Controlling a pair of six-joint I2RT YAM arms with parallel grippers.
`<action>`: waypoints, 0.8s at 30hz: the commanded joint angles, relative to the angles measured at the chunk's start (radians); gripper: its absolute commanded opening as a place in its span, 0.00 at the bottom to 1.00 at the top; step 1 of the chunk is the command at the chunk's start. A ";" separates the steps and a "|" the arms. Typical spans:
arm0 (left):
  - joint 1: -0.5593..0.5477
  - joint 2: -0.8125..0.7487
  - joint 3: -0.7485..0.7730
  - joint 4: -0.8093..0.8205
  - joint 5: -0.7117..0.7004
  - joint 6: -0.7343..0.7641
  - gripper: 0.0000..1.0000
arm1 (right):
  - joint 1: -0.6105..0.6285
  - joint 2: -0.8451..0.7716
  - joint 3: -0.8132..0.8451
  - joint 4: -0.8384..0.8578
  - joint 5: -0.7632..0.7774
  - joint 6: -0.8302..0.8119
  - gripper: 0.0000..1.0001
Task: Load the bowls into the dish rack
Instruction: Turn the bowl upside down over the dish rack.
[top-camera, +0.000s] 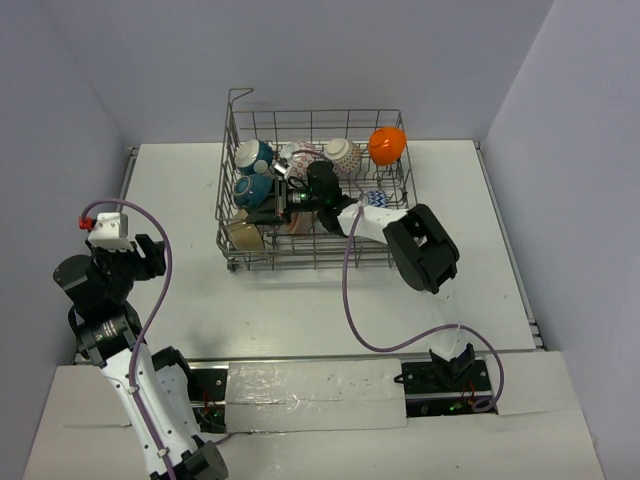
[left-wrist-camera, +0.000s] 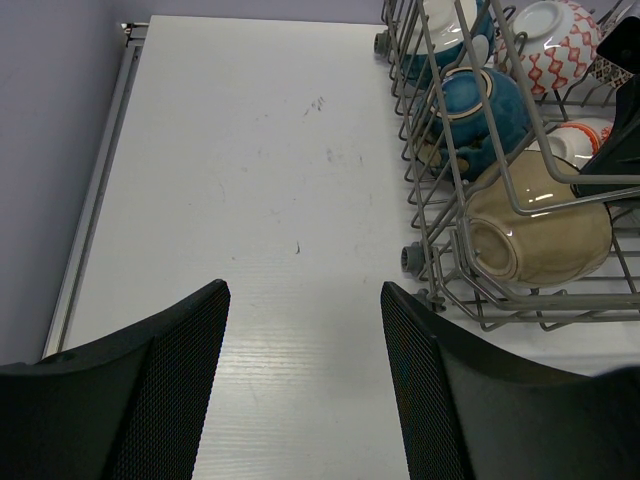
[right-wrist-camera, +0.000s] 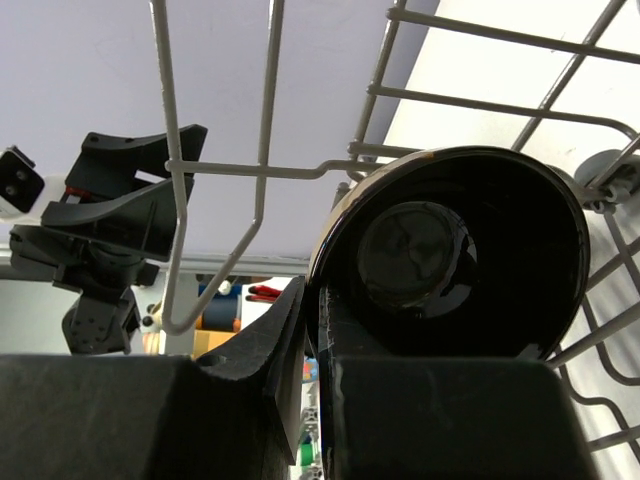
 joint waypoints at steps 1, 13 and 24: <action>0.008 0.000 -0.006 0.031 0.023 -0.014 0.68 | 0.015 -0.005 0.049 0.143 -0.024 0.055 0.00; 0.010 0.003 -0.006 0.031 0.029 -0.013 0.68 | 0.013 -0.013 0.072 0.010 -0.030 -0.099 0.08; 0.010 -0.002 -0.004 0.026 0.039 -0.009 0.68 | 0.013 -0.036 0.178 -0.375 0.034 -0.408 0.24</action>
